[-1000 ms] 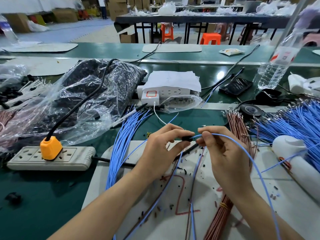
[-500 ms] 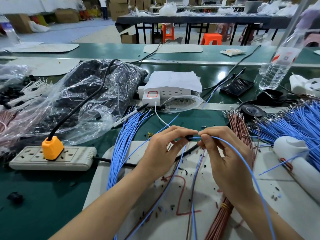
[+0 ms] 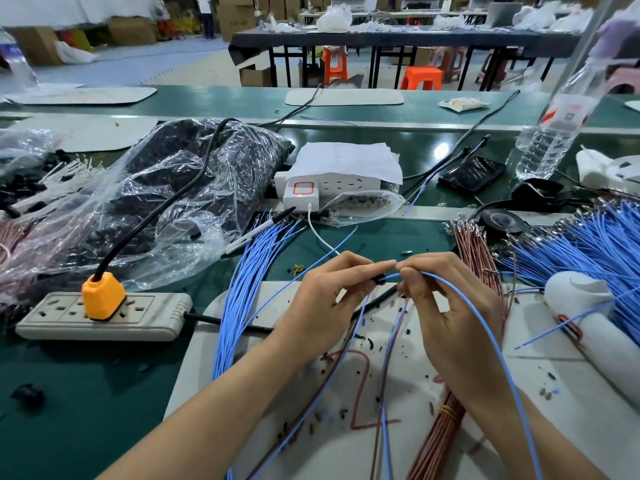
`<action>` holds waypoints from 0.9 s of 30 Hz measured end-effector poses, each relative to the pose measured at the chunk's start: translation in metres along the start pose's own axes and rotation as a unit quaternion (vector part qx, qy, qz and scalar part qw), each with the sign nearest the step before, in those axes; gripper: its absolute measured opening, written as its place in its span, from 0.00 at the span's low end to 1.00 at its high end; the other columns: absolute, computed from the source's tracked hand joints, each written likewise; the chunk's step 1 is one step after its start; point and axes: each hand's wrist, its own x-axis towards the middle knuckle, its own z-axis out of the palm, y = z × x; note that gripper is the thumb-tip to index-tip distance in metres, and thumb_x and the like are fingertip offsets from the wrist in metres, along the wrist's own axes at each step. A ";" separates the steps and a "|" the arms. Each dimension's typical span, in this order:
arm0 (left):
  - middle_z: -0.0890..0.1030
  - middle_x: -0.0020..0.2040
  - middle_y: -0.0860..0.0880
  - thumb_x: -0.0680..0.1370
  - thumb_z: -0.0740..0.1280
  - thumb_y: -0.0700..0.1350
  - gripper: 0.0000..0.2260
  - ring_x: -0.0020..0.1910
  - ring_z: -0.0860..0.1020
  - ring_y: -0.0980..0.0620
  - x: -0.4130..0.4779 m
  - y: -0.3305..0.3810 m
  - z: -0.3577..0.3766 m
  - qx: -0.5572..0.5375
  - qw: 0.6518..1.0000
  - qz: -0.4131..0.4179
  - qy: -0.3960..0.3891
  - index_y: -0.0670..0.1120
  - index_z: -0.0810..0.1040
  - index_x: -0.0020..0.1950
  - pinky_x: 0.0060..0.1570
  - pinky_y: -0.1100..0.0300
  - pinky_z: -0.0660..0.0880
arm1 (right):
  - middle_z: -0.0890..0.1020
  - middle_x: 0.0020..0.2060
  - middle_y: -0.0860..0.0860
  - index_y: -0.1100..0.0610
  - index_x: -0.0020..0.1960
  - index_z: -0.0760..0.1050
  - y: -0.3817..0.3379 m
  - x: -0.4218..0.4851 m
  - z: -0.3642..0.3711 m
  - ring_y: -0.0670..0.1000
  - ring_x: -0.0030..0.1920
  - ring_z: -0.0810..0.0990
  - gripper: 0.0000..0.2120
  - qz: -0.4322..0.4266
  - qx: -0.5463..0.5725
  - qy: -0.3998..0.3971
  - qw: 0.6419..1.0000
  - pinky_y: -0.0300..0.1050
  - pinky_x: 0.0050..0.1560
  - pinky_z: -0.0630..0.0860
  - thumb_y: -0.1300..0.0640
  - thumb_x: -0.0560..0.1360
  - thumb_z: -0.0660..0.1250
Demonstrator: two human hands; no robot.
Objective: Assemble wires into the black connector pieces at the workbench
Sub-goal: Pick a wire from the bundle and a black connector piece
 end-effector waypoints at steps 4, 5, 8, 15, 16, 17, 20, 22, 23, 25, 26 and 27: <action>0.79 0.49 0.45 0.77 0.65 0.31 0.16 0.47 0.78 0.53 0.000 -0.001 -0.001 -0.002 1.000 0.001 -0.011 0.43 0.78 0.62 0.50 0.66 0.73 | 0.81 0.36 0.52 0.62 0.43 0.79 -0.002 -0.001 0.000 0.47 0.35 0.81 0.08 0.070 0.058 0.005 0.996 0.41 0.38 0.77 0.60 0.77 0.64; 0.79 0.49 0.45 0.77 0.65 0.32 0.16 0.47 0.78 0.53 0.000 0.000 -0.001 -0.005 1.000 -0.002 -0.011 0.44 0.78 0.62 0.50 0.66 0.73 | 0.80 0.34 0.51 0.61 0.42 0.79 -0.002 -0.001 0.000 0.46 0.35 0.81 0.08 0.090 0.074 0.005 0.993 0.41 0.37 0.77 0.59 0.76 0.65; 0.81 0.49 0.47 0.77 0.66 0.33 0.14 0.48 0.80 0.53 -0.001 0.002 -0.001 -0.034 0.999 -0.028 -0.002 0.48 0.79 0.58 0.53 0.62 0.75 | 0.80 0.32 0.52 0.61 0.40 0.78 -0.001 -0.002 0.000 0.44 0.34 0.80 0.08 0.114 0.081 0.006 0.990 0.37 0.37 0.76 0.59 0.76 0.66; 0.81 0.45 0.49 0.75 0.68 0.32 0.15 0.44 0.81 0.52 0.000 0.002 -0.003 -0.058 0.996 -0.063 0.019 0.54 0.72 0.45 0.51 0.58 0.77 | 0.81 0.28 0.49 0.59 0.40 0.81 -0.004 -0.001 0.004 0.43 0.30 0.79 0.09 0.213 0.177 -0.026 0.961 0.30 0.36 0.73 0.53 0.71 0.68; 0.82 0.45 0.50 0.75 0.68 0.33 0.16 0.43 0.81 0.53 0.000 0.002 -0.003 -0.057 0.996 -0.064 0.018 0.54 0.71 0.44 0.51 0.58 0.77 | 0.82 0.29 0.48 0.58 0.40 0.82 -0.005 0.000 0.004 0.43 0.29 0.79 0.09 0.230 0.190 -0.025 0.954 0.30 0.36 0.73 0.53 0.70 0.68; 0.82 0.44 0.52 0.75 0.68 0.33 0.15 0.42 0.81 0.54 -0.001 0.001 -0.004 -0.061 0.996 -0.068 0.017 0.54 0.71 0.44 0.50 0.59 0.77 | 0.82 0.28 0.47 0.56 0.40 0.83 -0.005 0.000 0.004 0.43 0.28 0.79 0.07 0.245 0.203 -0.023 0.948 0.30 0.35 0.74 0.53 0.69 0.69; 0.82 0.42 0.56 0.75 0.68 0.38 0.12 0.38 0.81 0.56 -0.002 0.000 -0.005 -0.098 0.992 -0.078 0.013 0.52 0.69 0.42 0.47 0.62 0.76 | 0.84 0.30 0.46 0.53 0.41 0.84 -0.005 0.002 0.002 0.44 0.29 0.80 0.06 0.285 0.242 -0.021 0.927 0.34 0.35 0.77 0.54 0.67 0.70; 0.83 0.43 0.50 0.75 0.68 0.42 0.10 0.36 0.81 0.54 -0.003 0.001 -0.004 -0.112 0.990 -0.082 0.009 0.53 0.68 0.42 0.46 0.59 0.77 | 0.85 0.32 0.47 0.51 0.41 0.84 -0.005 0.002 0.003 0.45 0.30 0.81 0.05 0.294 0.252 -0.039 0.921 0.37 0.35 0.79 0.54 0.66 0.70; 0.83 0.44 0.47 0.75 0.68 0.43 0.10 0.36 0.80 0.53 -0.002 0.001 -0.004 -0.113 0.990 -0.083 0.007 0.54 0.68 0.42 0.46 0.56 0.78 | 0.85 0.32 0.48 0.50 0.40 0.84 -0.006 0.001 0.004 0.46 0.30 0.81 0.05 0.298 0.259 -0.050 0.917 0.38 0.36 0.79 0.54 0.66 0.70; 0.83 0.43 0.44 0.74 0.68 0.45 0.11 0.36 0.80 0.53 -0.002 0.001 -0.003 -0.111 0.990 -0.087 0.006 0.57 0.68 0.41 0.46 0.53 0.78 | 0.85 0.32 0.49 0.47 0.40 0.85 -0.007 -0.001 0.007 0.47 0.31 0.81 0.06 0.320 0.287 -0.058 0.901 0.39 0.36 0.80 0.54 0.66 0.70; 0.83 0.43 0.44 0.74 0.68 0.45 0.11 0.36 0.80 0.53 -0.002 0.001 -0.003 -0.114 0.989 -0.090 0.006 0.58 0.68 0.40 0.46 0.54 0.78 | 0.85 0.33 0.50 0.47 0.40 0.85 -0.008 -0.002 0.007 0.48 0.31 0.82 0.06 0.336 0.305 -0.060 0.889 0.39 0.37 0.80 0.54 0.66 0.70; 0.83 0.42 0.45 0.74 0.69 0.45 0.11 0.35 0.80 0.53 -0.002 0.001 -0.003 -0.119 0.989 -0.092 0.007 0.58 0.69 0.40 0.46 0.55 0.78 | 0.86 0.35 0.51 0.48 0.42 0.85 -0.008 -0.002 0.007 0.49 0.32 0.83 0.07 0.352 0.322 -0.065 0.877 0.40 0.37 0.80 0.53 0.66 0.70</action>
